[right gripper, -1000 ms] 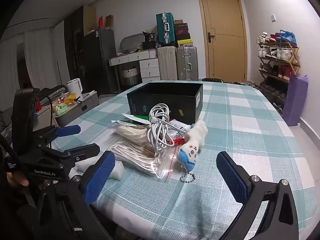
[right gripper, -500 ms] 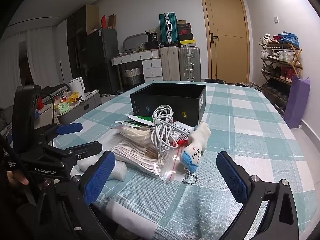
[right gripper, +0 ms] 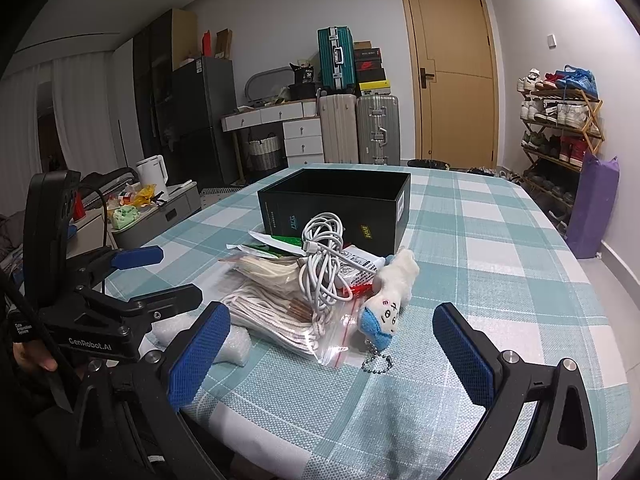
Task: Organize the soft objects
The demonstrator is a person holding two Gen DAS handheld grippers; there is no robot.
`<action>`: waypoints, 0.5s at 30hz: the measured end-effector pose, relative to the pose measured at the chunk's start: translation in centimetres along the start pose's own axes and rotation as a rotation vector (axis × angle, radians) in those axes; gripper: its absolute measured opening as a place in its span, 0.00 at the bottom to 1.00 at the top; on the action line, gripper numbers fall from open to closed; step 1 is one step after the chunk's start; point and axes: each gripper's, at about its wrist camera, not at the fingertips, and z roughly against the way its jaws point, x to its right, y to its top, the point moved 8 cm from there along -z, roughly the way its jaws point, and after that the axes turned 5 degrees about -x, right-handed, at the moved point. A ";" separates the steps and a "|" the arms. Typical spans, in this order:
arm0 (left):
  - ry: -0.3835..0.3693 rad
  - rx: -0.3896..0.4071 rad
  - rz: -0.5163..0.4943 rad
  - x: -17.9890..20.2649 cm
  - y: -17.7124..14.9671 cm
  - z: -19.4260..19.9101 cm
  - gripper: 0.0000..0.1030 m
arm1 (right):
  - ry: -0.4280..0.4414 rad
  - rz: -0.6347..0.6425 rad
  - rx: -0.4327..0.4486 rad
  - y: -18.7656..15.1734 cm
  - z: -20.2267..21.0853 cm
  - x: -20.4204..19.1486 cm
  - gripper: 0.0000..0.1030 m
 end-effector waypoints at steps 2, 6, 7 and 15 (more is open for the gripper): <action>0.001 0.000 -0.002 0.0 0.1 -0.1 1.00 | -0.002 -0.002 0.004 0.0 0.0 0.1 1.00; 0.001 0.000 -0.004 0.1 0.1 -0.1 1.00 | -0.004 -0.004 0.003 0.1 -0.1 0.1 1.00; 0.002 -0.001 -0.005 0.1 0.1 -0.2 1.00 | -0.005 -0.005 0.001 0.1 -0.1 0.2 1.00; -0.004 -0.002 -0.004 0.3 0.1 -0.3 1.00 | -0.006 -0.003 -0.004 0.0 -0.2 0.1 1.00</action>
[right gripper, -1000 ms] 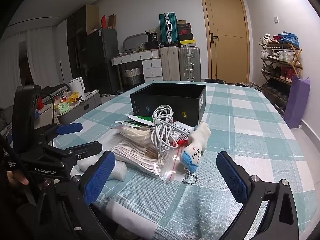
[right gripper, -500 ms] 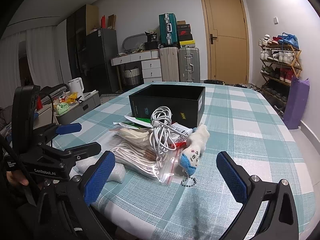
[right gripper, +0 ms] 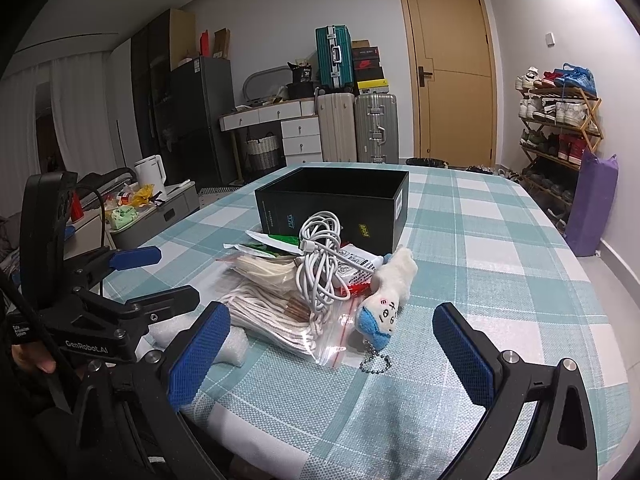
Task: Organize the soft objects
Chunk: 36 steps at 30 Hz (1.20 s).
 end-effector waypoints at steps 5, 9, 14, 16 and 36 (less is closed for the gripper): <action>-0.001 -0.002 -0.005 0.1 -0.1 -0.2 1.00 | -0.001 0.000 0.000 0.0 -0.1 0.0 1.00; -0.002 -0.003 -0.006 0.1 -0.3 -0.1 1.00 | -0.004 -0.005 -0.002 0.0 -0.3 0.1 1.00; -0.003 -0.003 -0.008 0.1 -0.3 -0.2 1.00 | -0.003 -0.012 -0.001 0.0 -0.1 0.2 1.00; -0.005 -0.002 -0.006 0.1 -0.3 -0.2 1.00 | -0.007 -0.011 0.001 0.0 -0.1 0.2 1.00; -0.042 -0.048 -0.050 1.1 -1.3 -0.4 1.00 | -0.025 -0.036 -0.006 -0.1 -0.1 0.9 1.00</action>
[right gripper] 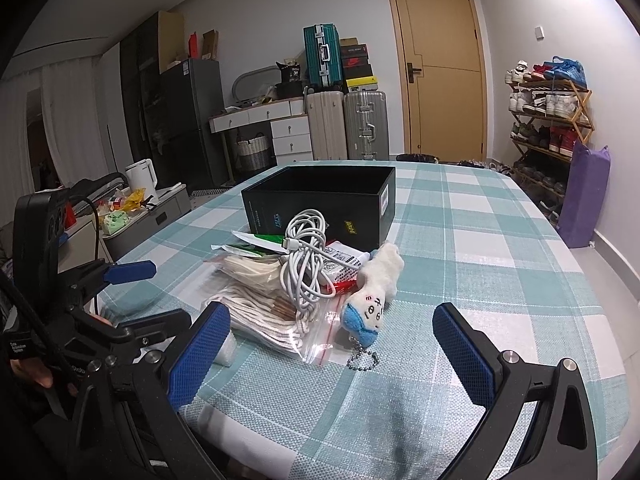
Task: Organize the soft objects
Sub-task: 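Grasp the white foam piece with the left gripper while the right grasps the white plush toy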
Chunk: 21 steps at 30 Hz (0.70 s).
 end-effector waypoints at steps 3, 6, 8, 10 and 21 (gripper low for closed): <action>-0.005 -0.028 -0.023 0.4 -0.4 -0.6 1.00 | 0.001 -0.007 0.000 0.0 -0.1 0.1 1.00; -0.010 -0.050 -0.036 0.8 -1.0 -1.0 1.00 | 0.001 -0.012 -0.003 0.0 -0.2 0.2 1.00; -0.019 -0.063 -0.043 1.0 -1.2 -1.2 1.00 | -0.002 -0.017 -0.003 0.0 -0.3 0.3 1.00; -0.035 -0.071 -0.047 1.1 -1.3 -1.4 1.00 | -0.005 -0.023 -0.010 0.0 -0.4 0.4 1.00; -0.124 -0.103 -0.039 1.6 -1.7 -1.9 0.67 | -0.057 -0.064 -0.061 0.0 -1.5 2.0 1.00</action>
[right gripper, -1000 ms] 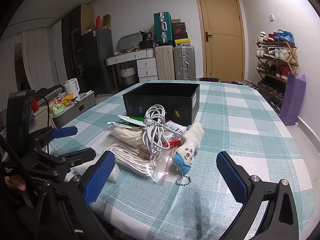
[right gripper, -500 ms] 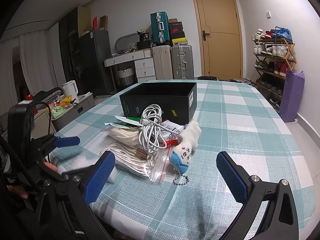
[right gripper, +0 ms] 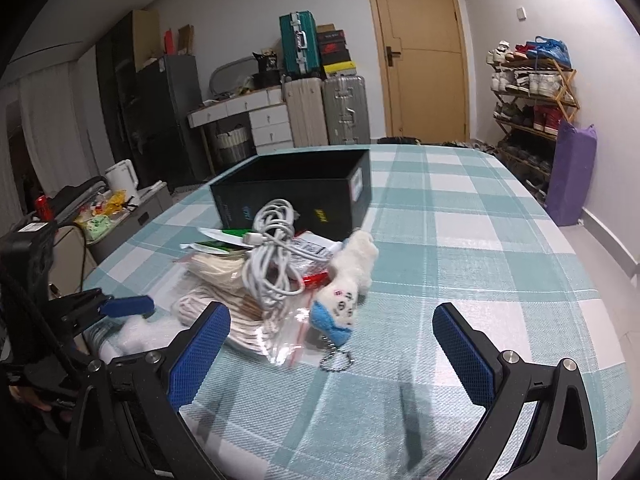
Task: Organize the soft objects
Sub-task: 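Grasp the white foam piece with the left gripper while the right grasps the white plush toy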
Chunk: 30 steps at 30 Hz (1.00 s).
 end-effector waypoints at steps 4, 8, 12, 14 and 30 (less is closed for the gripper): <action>-0.009 0.004 -0.014 0.3 0.0 0.2 0.62 | -0.026 -0.019 -0.048 0.1 -0.9 0.9 1.00; -0.027 0.019 -0.012 0.4 0.1 0.7 0.60 | -0.013 -0.046 -0.082 0.1 -1.8 1.5 1.00; -0.044 0.046 -0.012 0.6 0.4 1.3 0.59 | -0.012 -0.043 -0.099 0.1 -2.4 1.5 1.00; -0.055 0.058 -0.012 0.7 0.5 1.6 0.59 | -0.016 -0.041 -0.112 0.2 -2.7 1.5 0.99; -0.061 0.012 -0.051 1.1 -0.2 0.7 0.59 | -0.025 -0.068 -0.234 0.6 -6.8 2.5 0.65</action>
